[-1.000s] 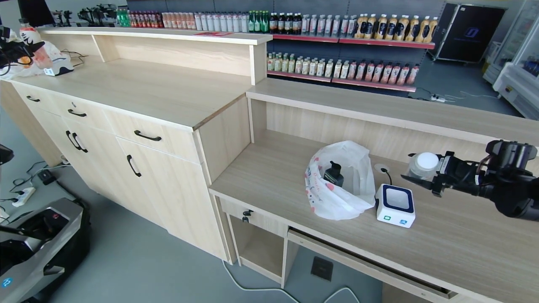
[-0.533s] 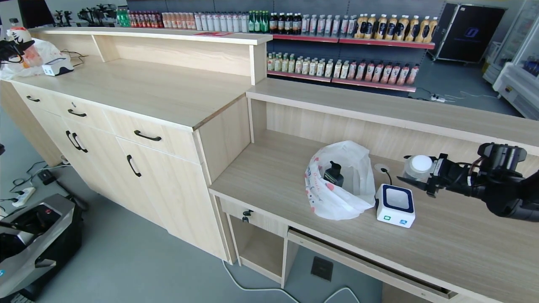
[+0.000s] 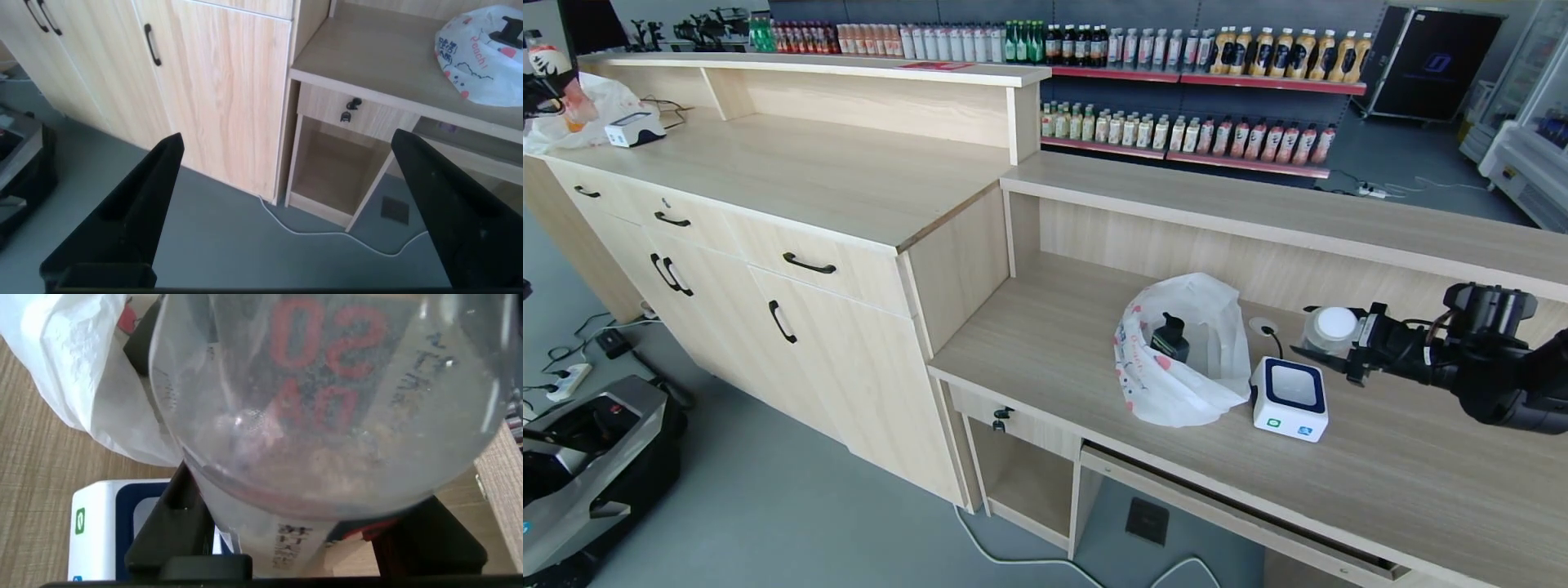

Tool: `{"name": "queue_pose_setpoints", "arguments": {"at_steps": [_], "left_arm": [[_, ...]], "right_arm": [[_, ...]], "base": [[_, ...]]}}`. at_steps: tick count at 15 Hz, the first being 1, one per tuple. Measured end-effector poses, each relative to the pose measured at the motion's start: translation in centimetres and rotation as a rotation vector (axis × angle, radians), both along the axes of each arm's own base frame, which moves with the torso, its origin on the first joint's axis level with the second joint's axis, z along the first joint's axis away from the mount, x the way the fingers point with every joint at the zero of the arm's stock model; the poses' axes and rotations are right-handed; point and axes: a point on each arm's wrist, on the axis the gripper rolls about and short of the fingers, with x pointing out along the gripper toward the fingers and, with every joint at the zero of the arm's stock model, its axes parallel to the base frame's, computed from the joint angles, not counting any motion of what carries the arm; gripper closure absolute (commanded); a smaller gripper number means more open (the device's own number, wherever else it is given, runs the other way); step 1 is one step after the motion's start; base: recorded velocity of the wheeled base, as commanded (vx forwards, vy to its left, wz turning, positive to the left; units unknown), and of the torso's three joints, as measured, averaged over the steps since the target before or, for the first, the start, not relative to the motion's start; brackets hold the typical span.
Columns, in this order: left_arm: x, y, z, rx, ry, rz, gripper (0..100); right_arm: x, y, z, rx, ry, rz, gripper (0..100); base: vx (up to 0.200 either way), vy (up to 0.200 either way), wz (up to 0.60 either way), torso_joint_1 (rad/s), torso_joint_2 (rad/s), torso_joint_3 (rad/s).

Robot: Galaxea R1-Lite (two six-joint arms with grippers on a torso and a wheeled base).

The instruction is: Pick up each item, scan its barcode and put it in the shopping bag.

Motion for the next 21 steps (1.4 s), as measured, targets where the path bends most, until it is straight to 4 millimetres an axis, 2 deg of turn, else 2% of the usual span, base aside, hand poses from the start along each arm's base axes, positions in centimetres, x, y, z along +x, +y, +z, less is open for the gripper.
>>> {"name": "queue_pose_setpoints", "arguments": {"at_steps": [13, 17, 21], "left_arm": [[0.0, 0.0, 0.0, 0.000, 0.000, 0.000, 0], [0.0, 0.0, 0.0, 0.000, 0.000, 0.000, 0], [0.0, 0.0, 0.0, 0.000, 0.000, 0.000, 0]], "right_arm": [[-0.6, -1.0, -1.0, -0.021, 0.046, -0.118, 100], [-1.1, -0.7, -1.5, -0.015, 0.073, -0.114, 100], [-0.6, -0.3, -1.4, -0.009, 0.064, -0.095, 100]], "base": [[0.000, 0.000, 0.00, 0.000, 0.00, 0.000], [0.000, 0.000, 0.00, 0.000, 0.00, 0.000], [0.000, 0.000, 0.00, 0.000, 0.00, 0.000]]}}
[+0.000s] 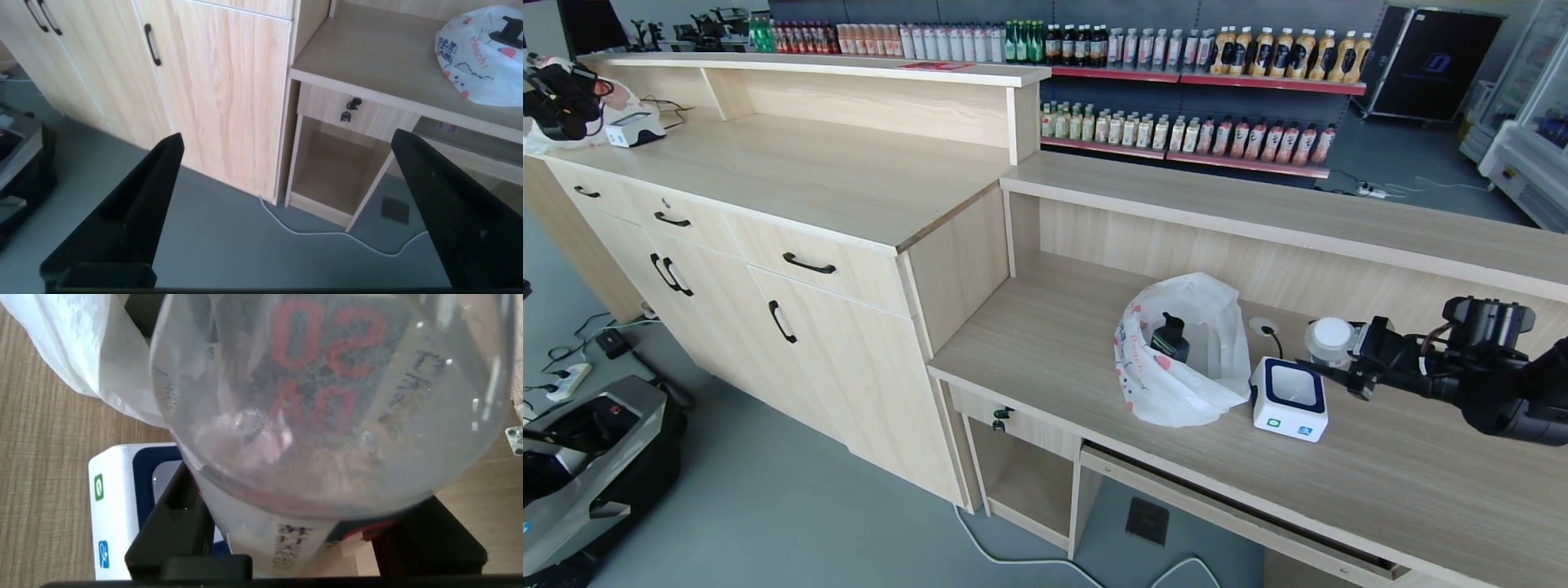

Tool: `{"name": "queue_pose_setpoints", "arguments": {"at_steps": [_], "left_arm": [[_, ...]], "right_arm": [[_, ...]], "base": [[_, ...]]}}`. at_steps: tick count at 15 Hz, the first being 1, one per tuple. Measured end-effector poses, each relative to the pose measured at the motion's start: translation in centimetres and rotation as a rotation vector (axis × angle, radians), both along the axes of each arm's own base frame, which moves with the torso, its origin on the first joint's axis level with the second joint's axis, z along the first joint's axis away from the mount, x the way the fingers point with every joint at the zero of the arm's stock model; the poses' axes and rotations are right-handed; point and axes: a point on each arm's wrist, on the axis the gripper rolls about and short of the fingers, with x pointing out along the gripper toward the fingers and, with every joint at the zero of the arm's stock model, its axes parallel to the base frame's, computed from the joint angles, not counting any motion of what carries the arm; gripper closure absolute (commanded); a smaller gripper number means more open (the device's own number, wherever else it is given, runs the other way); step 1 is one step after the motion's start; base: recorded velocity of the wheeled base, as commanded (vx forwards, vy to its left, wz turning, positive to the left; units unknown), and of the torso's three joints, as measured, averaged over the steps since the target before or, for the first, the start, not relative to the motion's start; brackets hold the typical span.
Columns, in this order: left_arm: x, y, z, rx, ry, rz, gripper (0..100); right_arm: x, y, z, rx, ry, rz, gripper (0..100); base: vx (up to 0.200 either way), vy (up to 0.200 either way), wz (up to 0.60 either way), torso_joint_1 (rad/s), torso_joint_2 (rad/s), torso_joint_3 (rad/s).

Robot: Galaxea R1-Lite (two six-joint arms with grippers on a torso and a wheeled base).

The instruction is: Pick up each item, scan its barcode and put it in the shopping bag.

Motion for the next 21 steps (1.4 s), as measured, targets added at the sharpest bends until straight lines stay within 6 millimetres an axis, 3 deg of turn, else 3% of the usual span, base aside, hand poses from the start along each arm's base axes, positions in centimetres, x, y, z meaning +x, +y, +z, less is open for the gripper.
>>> {"name": "queue_pose_setpoints", "arguments": {"at_steps": [13, 21], "left_arm": [[0.0, 0.0, 0.0, 0.000, 0.000, 0.000, 0], [0.0, 0.0, 0.0, 0.000, 0.000, 0.000, 0]], "right_arm": [[3.6, 2.1, -0.3, 0.021, -0.047, 0.088, 100], [4.5, 2.3, -0.9, 0.024, -0.053, 0.094, 100]], "base": [[0.000, 0.000, 0.00, 0.000, 0.00, 0.000], [0.000, 0.000, 0.00, 0.000, 0.00, 0.000]]}}
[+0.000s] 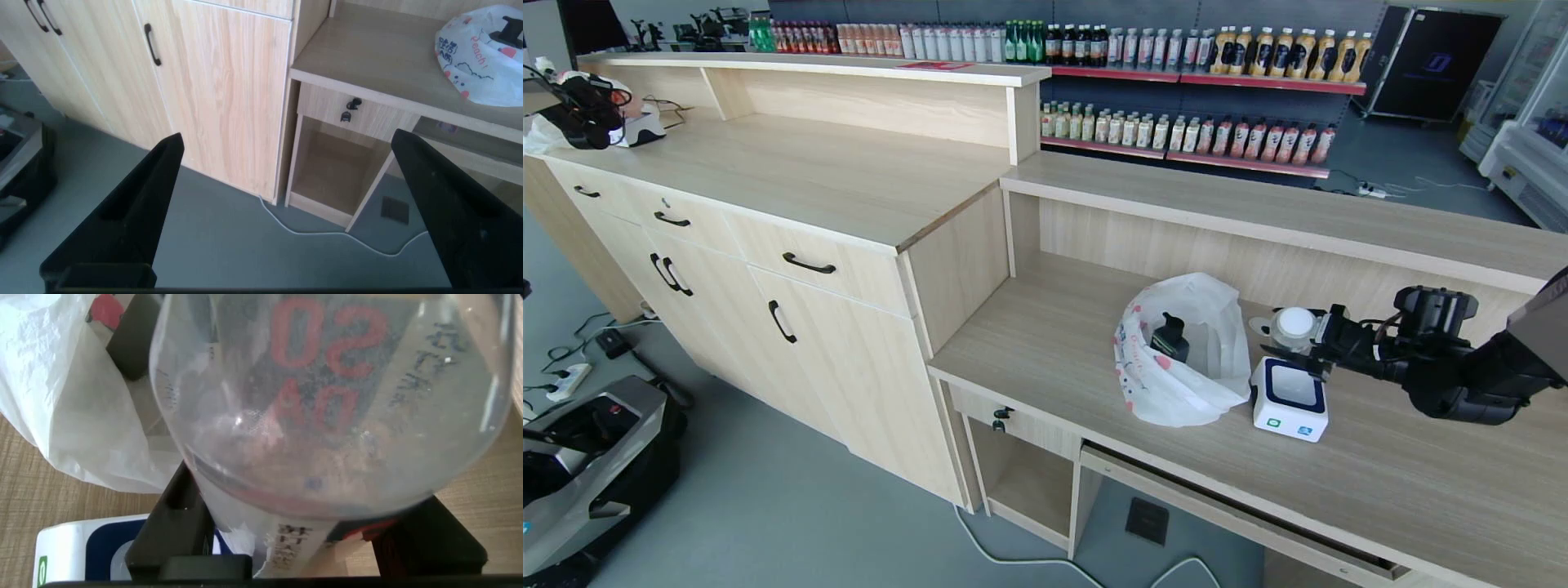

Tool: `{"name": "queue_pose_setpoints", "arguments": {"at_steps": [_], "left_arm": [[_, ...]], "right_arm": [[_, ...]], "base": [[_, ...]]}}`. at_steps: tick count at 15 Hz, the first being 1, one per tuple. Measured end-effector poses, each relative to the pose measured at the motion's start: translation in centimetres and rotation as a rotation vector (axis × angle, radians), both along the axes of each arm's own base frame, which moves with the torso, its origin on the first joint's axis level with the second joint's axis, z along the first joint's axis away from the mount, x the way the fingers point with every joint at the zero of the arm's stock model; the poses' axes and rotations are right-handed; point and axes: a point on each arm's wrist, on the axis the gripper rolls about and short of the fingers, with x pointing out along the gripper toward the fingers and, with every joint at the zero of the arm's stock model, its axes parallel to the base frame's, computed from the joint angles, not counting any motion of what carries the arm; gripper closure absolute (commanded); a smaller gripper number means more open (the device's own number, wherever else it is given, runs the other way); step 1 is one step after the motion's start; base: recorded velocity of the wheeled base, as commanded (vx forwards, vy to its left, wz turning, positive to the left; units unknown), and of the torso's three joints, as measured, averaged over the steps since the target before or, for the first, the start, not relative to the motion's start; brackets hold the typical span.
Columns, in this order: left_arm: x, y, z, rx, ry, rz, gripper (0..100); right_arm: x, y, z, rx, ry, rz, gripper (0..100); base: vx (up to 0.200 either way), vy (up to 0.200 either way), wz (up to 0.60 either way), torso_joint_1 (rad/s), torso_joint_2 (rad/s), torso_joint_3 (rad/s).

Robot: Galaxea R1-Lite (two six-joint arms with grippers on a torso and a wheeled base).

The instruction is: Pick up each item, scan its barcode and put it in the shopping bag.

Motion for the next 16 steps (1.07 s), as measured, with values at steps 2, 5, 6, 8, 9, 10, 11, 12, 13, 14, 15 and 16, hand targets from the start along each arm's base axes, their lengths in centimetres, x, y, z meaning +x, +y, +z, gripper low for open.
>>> {"name": "queue_pose_setpoints", "arguments": {"at_steps": [2, 5, 6, 8, 9, 10, 11, 12, 13, 14, 15, 16], "left_arm": [[0.00, 0.00, 0.00, 0.000, 0.000, 0.000, 0], [0.00, 0.00, 0.00, 0.000, 0.000, 0.000, 0], [0.00, 0.00, 0.00, 0.000, 0.000, 0.000, 0], [0.00, 0.00, 0.00, 0.000, 0.000, 0.000, 0], [0.00, 0.00, 0.00, 0.000, 0.000, 0.000, 0], [0.00, 0.00, 0.00, 0.000, 0.000, 0.000, 0], [0.00, 0.00, 0.00, 0.000, 0.000, 0.000, 0], [0.00, 0.00, 0.00, 0.000, 0.000, 0.000, 0], [0.00, 0.00, 0.00, 0.000, 0.000, 0.000, 0], [0.00, 0.00, 0.00, 0.000, 0.000, 0.000, 0], [0.00, 0.00, 0.00, 0.000, 0.000, 0.000, 0], [0.00, 0.00, 0.00, 0.000, 0.000, 0.000, 0]], "right_arm": [[0.02, -0.01, -0.10, 0.004, 0.005, -0.001, 100], [0.03, -0.05, -0.17, 0.006, 0.007, -0.002, 100], [0.04, -0.06, -0.20, 0.006, 0.007, -0.002, 100], [0.06, -0.10, -0.19, 0.006, 0.007, -0.002, 100], [0.06, -0.10, -0.21, 0.007, 0.007, -0.002, 100], [0.08, -0.10, -0.25, 0.007, 0.007, -0.002, 100], [0.13, -0.12, -0.24, 0.007, 0.006, -0.002, 100], [0.19, -0.13, -0.23, 0.007, 0.005, -0.002, 100], [0.26, -0.15, -0.23, 0.017, 0.011, -0.004, 100], [0.34, -0.16, -0.12, 0.025, 0.004, -0.006, 100], [0.39, -0.17, -0.10, 0.030, 0.000, -0.007, 100], [0.43, -0.19, -0.08, 0.033, -0.007, -0.009, 100]], "base": [[0.000, 0.000, 0.00, 0.000, 0.00, 0.000], [0.000, 0.000, 0.00, 0.000, 0.00, 0.000], [0.000, 0.000, 0.00, 0.000, 0.00, 0.000], [0.000, 0.000, 0.00, 0.000, 0.00, 0.000], [0.000, 0.000, 0.00, 0.000, 0.00, 0.000], [0.000, 0.000, 0.00, 0.000, 0.00, 0.000], [0.000, 0.000, 0.00, 0.000, 0.00, 0.000], [0.000, 0.000, 0.00, 0.000, 0.00, 0.000], [0.000, 0.000, 0.00, 0.000, 0.00, 0.000], [0.000, 0.000, 0.00, 0.000, 0.00, 0.000], [0.000, 0.000, 0.00, 0.000, 0.00, 0.000], [0.000, 0.000, 0.00, 0.000, 0.00, 0.000]]}}
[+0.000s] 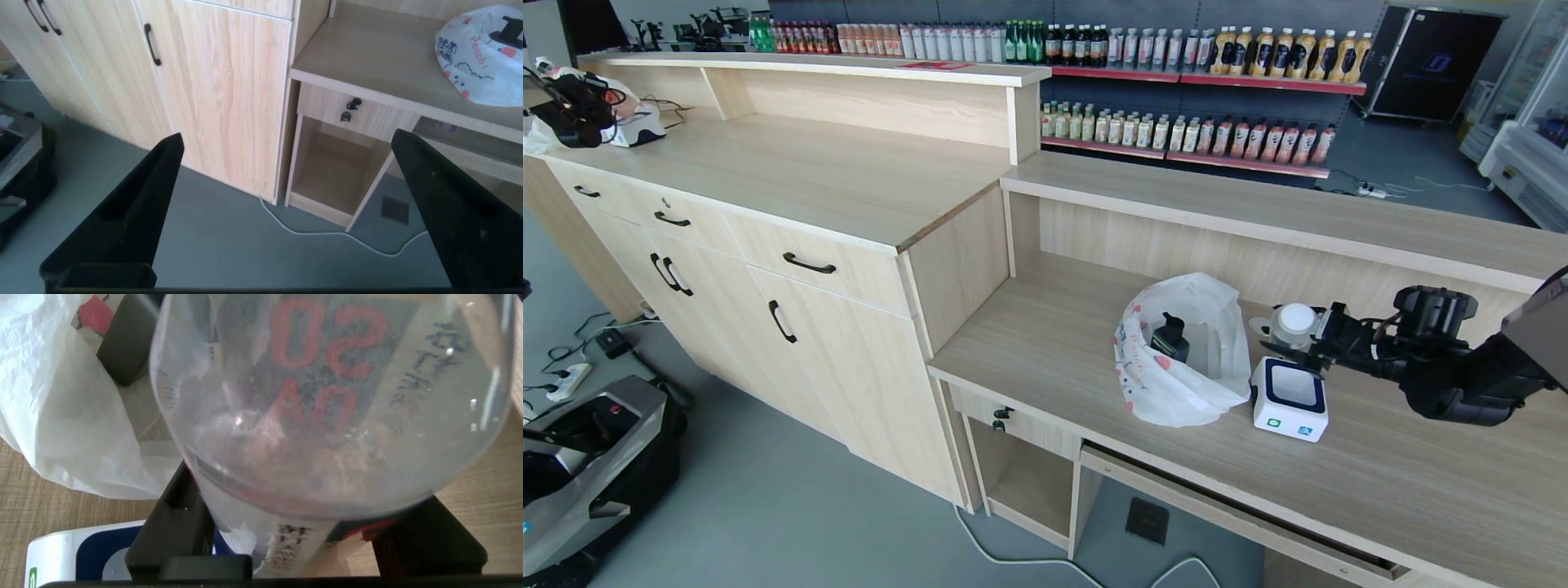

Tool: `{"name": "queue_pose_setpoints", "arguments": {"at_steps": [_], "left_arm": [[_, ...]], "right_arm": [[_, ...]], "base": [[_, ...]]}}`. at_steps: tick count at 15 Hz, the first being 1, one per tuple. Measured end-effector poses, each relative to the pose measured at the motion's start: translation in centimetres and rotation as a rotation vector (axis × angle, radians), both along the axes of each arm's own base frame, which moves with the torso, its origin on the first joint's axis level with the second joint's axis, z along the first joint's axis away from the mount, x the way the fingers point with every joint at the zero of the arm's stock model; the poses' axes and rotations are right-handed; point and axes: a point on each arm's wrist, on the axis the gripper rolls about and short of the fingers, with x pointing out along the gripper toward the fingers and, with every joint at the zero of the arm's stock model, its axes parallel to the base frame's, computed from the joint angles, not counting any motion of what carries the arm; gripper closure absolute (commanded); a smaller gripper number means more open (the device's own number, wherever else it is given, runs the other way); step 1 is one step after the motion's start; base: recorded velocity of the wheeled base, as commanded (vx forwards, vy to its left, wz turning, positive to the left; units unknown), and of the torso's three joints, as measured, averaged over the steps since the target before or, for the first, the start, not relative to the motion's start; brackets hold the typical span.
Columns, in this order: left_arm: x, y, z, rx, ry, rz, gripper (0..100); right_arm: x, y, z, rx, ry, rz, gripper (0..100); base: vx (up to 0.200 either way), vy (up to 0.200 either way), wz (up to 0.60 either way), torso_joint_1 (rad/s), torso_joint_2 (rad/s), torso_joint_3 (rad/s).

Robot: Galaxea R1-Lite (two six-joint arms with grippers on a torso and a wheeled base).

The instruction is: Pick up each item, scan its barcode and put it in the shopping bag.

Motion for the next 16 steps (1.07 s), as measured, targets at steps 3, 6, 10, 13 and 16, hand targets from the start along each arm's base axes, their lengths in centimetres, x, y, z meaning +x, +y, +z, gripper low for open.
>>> {"name": "queue_pose_setpoints", "arguments": {"at_steps": [3, 6, 10, 13, 16], "left_arm": [[0.0, 0.0, 0.0, 0.000, 0.000, 0.000, 0], [0.0, 0.0, 0.0, 0.000, 0.000, 0.000, 0], [0.0, 0.0, 0.0, 0.000, 0.000, 0.000, 0], [0.0, 0.0, 0.0, 0.000, 0.000, 0.000, 0], [0.0, 0.0, 0.0, 0.000, 0.000, 0.000, 0]], "right_arm": [[0.0, 0.1, -0.2, 0.013, 0.015, -0.001, 100], [-0.1, 0.1, 0.1, 0.052, 0.043, -0.012, 100], [-1.5, 0.9, 4.3, 0.339, 0.240, -0.265, 100], [-4.7, 3.9, 9.4, 0.674, 0.358, -0.539, 100], [-8.0, 5.6, 10.5, 0.714, 0.362, -0.689, 100]], "base": [[0.000, 0.000, 0.00, 0.000, 0.00, 0.000], [0.000, 0.000, 0.00, 0.000, 0.00, 0.000], [0.000, 0.000, 0.00, 0.000, 0.00, 0.000], [0.000, 0.000, 0.00, 0.000, 0.00, 0.000], [0.000, 0.000, 0.00, 0.000, 0.00, 0.000]]}}
